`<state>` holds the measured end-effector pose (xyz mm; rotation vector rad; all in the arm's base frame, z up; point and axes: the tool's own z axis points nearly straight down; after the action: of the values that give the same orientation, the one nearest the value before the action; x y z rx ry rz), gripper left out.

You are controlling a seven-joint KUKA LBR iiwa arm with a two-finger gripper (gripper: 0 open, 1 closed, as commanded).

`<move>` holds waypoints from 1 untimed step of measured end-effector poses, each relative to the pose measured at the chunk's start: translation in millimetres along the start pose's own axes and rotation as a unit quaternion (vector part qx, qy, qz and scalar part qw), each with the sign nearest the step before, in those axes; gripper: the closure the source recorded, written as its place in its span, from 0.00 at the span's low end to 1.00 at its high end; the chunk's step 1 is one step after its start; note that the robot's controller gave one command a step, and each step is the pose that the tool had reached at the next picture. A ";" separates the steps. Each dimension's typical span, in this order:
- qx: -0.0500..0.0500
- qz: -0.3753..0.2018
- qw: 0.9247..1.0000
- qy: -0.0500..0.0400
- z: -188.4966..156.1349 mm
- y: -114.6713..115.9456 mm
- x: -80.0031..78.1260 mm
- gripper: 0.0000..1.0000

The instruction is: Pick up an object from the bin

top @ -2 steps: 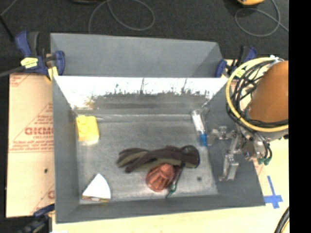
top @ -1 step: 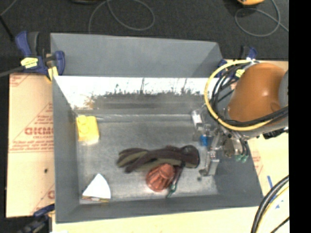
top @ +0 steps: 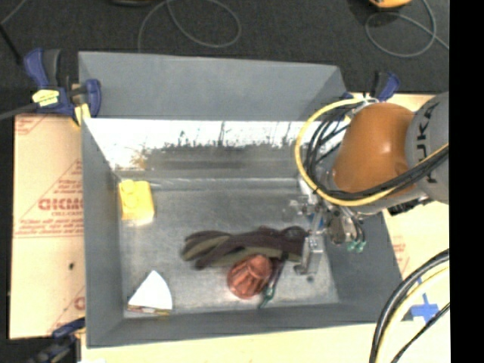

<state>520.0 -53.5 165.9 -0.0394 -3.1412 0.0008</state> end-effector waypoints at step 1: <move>0.001 -0.105 0.994 -0.002 17.2 0.6 -11.2 0.00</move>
Offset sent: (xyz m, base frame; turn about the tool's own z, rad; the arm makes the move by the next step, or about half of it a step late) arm 0.0423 0.0343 -0.0755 0.4009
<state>531.2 -53.2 148.7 0.2908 -3.1327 0.0040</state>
